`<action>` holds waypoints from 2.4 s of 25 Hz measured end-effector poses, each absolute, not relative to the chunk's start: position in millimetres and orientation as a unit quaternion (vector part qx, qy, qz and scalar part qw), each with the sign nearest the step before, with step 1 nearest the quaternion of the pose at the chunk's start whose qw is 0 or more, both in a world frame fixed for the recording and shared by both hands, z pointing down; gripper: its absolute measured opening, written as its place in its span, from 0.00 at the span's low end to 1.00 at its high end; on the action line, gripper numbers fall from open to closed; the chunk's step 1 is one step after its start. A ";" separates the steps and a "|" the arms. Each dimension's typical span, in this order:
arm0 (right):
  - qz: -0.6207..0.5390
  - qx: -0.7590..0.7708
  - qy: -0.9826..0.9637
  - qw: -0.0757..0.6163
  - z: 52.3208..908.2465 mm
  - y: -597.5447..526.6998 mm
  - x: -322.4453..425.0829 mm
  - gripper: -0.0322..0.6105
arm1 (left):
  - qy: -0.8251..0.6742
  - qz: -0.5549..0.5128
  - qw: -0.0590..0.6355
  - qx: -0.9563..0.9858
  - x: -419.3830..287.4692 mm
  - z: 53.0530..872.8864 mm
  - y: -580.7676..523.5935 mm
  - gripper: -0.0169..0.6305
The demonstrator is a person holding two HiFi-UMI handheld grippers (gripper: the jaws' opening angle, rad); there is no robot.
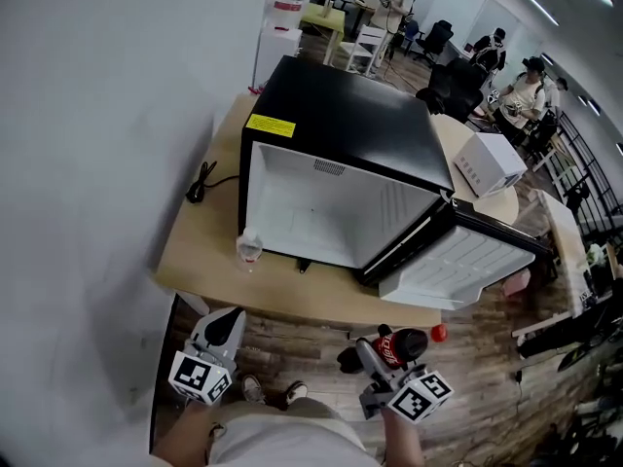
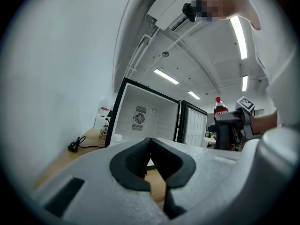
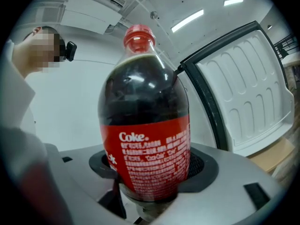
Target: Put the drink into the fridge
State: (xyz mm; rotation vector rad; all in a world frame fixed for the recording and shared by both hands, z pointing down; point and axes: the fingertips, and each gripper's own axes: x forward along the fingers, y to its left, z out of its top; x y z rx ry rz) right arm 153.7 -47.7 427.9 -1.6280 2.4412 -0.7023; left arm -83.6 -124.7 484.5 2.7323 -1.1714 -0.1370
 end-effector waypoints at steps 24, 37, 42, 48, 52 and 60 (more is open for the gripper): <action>-0.129 -0.463 0.877 -0.006 428.0 -209.9 134.0 0.55 | -0.439 -0.042 0.031 0.897 -53.9 438.6 -193.7 0.05; -0.091 -0.472 0.875 -0.055 467.2 -288.3 128.5 0.55 | -0.468 -0.025 0.033 0.883 -52.0 439.4 -197.0 0.05; -0.092 -0.478 0.872 -0.059 481.7 -314.4 131.9 0.55 | -0.475 -0.013 0.030 0.880 -50.2 438.1 -199.7 0.05; -0.085 -0.480 0.870 -0.075 501.2 -348.9 130.3 0.55 | -0.484 -0.003 0.030 0.875 -50.2 439.2 -207.2 0.05; -0.083 -0.488 0.865 -0.083 513.7 -374.8 133.2 0.55 | -0.489 0.002 0.032 0.871 -48.6 440.7 -210.1 0.05; -0.091 -0.502 0.857 -0.078 530.0 -413.1 141.4 0.55 | -0.519 0.017 0.047 0.853 -58.5 449.9 -207.0 0.05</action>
